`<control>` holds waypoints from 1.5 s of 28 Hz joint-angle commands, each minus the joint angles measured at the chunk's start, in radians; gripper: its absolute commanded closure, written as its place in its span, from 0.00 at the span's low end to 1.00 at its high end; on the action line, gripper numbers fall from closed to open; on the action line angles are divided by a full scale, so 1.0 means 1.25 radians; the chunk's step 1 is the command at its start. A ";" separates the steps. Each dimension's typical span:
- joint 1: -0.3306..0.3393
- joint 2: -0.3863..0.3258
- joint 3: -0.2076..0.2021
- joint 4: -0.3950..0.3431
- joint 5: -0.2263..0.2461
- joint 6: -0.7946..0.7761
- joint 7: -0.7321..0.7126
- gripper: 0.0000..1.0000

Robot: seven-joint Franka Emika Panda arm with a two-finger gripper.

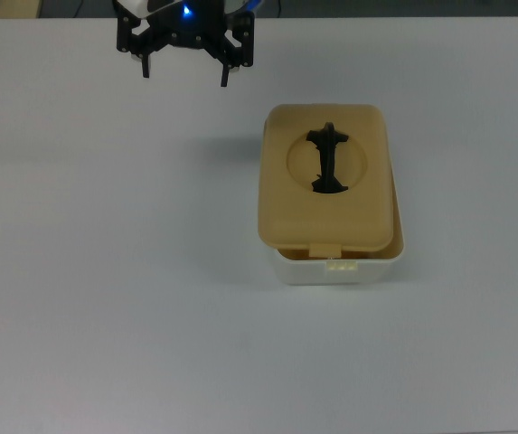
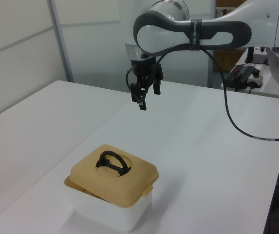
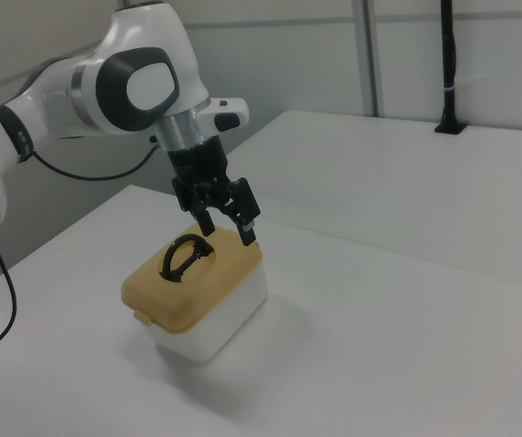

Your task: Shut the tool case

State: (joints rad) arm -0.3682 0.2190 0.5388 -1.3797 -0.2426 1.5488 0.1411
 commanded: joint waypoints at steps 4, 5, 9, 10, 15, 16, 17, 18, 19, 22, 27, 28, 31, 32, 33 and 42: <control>-0.021 -0.027 -0.006 -0.024 0.042 -0.003 -0.018 0.00; -0.029 -0.027 -0.008 -0.024 0.052 -0.002 -0.021 0.00; -0.044 -0.028 -0.009 -0.023 0.081 0.003 -0.048 0.00; -0.047 -0.027 -0.009 -0.023 0.081 0.003 -0.048 0.00; -0.049 -0.028 -0.009 -0.022 0.080 0.003 -0.048 0.00; -0.049 -0.028 -0.009 -0.022 0.080 0.003 -0.048 0.00; -0.049 -0.028 -0.009 -0.020 0.080 0.003 -0.048 0.00; -0.049 -0.027 -0.009 -0.020 0.080 0.003 -0.048 0.00; -0.050 -0.028 -0.009 -0.020 0.080 0.002 -0.048 0.00; -0.052 -0.027 -0.009 -0.019 0.078 0.002 -0.048 0.00; -0.052 -0.025 -0.009 -0.019 0.076 0.004 -0.048 0.00; -0.052 -0.025 -0.009 -0.020 0.076 0.004 -0.048 0.00; -0.052 -0.023 -0.009 -0.020 0.076 0.007 -0.048 0.00; -0.052 -0.022 -0.009 -0.019 0.076 0.007 -0.048 0.00; -0.052 -0.022 -0.009 -0.020 0.078 0.007 -0.047 0.00; -0.050 -0.022 -0.008 -0.020 0.078 0.008 -0.042 0.00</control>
State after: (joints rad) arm -0.4271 0.2163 0.5374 -1.3797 -0.1667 1.5488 0.1066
